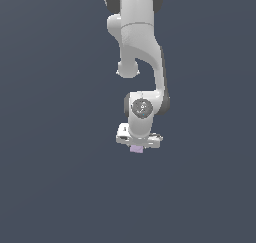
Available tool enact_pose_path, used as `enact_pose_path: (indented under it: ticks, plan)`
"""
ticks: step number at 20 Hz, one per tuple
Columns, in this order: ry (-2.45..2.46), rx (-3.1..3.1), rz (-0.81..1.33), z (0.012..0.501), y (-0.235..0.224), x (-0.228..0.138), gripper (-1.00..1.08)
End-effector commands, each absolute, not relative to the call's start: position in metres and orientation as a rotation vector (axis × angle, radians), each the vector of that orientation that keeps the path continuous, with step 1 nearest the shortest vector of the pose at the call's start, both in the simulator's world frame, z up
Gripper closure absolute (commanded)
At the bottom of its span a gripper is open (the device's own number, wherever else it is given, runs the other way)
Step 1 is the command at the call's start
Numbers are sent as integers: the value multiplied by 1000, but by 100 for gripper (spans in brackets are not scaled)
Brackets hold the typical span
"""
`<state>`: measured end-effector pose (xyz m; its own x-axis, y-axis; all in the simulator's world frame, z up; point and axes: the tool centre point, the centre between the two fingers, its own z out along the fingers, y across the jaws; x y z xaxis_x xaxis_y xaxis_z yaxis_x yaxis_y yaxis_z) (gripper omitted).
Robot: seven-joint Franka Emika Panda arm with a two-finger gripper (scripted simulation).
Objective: Pick up the object and move it to a goal position.
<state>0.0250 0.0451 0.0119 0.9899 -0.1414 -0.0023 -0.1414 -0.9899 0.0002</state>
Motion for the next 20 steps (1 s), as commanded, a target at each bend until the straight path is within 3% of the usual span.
enact_pose_path:
  ticks: [1, 9, 20]
  plan:
    - [-223, 3134, -2, 18, 44, 26, 108]
    - [-223, 3134, -2, 66, 36, 30, 108]
    - [-223, 3134, -1, 188, 18, 43, 108]
